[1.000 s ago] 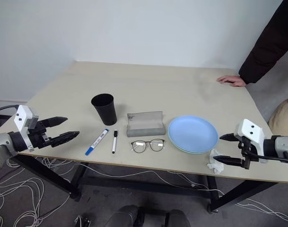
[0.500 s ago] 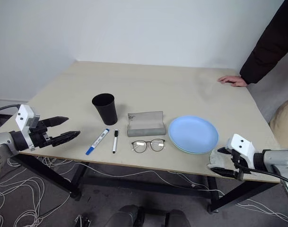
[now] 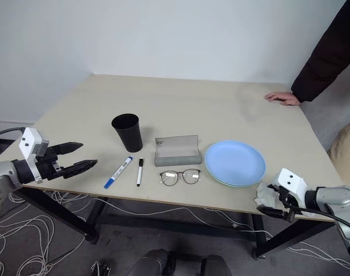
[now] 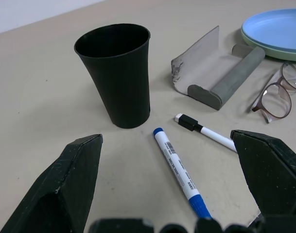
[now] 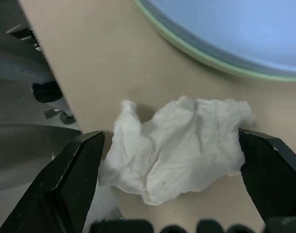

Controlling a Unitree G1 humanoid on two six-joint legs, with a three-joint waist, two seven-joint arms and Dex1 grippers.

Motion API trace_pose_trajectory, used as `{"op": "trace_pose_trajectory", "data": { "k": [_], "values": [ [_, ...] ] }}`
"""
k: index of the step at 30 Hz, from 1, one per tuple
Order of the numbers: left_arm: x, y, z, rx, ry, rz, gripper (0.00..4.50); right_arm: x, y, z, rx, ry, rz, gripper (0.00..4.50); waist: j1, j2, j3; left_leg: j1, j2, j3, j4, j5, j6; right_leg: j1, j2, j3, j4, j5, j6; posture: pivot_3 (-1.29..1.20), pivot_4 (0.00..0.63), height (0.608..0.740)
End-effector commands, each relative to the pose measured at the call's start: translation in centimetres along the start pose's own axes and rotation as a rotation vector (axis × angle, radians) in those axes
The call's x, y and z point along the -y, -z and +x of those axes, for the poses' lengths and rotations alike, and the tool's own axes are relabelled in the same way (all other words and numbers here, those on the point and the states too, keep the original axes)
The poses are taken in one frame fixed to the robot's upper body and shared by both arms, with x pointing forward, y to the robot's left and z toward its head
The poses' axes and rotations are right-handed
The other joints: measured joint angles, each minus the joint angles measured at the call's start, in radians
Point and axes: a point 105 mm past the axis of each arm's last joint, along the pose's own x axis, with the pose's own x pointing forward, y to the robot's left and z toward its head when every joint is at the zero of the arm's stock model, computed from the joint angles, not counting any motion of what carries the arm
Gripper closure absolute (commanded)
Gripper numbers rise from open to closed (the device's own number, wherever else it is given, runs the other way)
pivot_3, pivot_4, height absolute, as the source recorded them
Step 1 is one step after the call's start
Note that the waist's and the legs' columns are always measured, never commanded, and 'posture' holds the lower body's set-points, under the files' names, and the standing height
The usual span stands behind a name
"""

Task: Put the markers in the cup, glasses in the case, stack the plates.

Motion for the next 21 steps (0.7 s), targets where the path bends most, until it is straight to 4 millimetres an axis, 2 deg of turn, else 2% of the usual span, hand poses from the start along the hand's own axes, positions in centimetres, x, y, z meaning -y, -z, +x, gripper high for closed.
{"op": "trace_pose_trajectory", "data": {
  "k": [1, 5, 11, 15, 21],
  "values": [
    [-0.2, -1.3, -0.5, 0.029, -0.018, 0.047, 0.00, 0.9, -0.9, -0.3, 0.032, 0.035, -0.025, 0.03, 0.000, 0.000, 0.000, 0.000, 0.000, 0.000, 0.000, 0.000, 0.000, 0.000, 0.000, 0.000, 0.000, 0.000, 0.000, 0.00, 0.000, 0.701],
    [-0.2, -1.3, -0.5, 0.028, -0.018, 0.049, 0.00, 1.3, -1.1, -0.3, 0.047, 0.044, -0.010, 1.16, 0.000, 0.000, 0.000, 0.000, 0.000, 0.000, 0.000, 0.000, 0.000, 0.000, 0.000, 0.000, 0.000, 0.000, 0.000, 0.00, 0.000, 0.701],
    [-0.2, -1.3, -0.4, 0.028, -0.019, 0.052, 0.00, 1.7, -0.9, -0.7, 0.041, 0.052, -0.014, 3.27, 0.003, 0.000, 0.000, 0.000, 0.000, 0.000, 0.000, 0.000, 0.000, 0.000, 0.000, 0.000, 0.000, 0.000, 0.000, 0.00, 0.000, 0.701],
    [-0.2, -1.2, -0.4, 0.028, -0.018, 0.052, 0.00, 2.5, -0.6, -1.3, 0.020, 0.081, -0.018, 4.48, 0.004, 0.000, 0.000, 0.000, 0.000, 0.000, 0.000, 0.000, 0.000, 0.000, 0.000, 0.000, 0.000, 0.000, 0.000, 0.00, 0.000, 0.701],
    [-0.2, -1.2, -0.3, 0.030, -0.020, 0.052, 0.00, 5.2, -0.7, -3.0, -0.012, 0.180, -0.060, 4.48, 0.003, 0.000, 0.000, 0.001, 0.000, 0.000, 0.000, 0.000, 0.000, 0.000, 0.000, 0.000, 0.000, 0.000, 0.000, 0.00, 0.000, 0.701]
  ]
}}
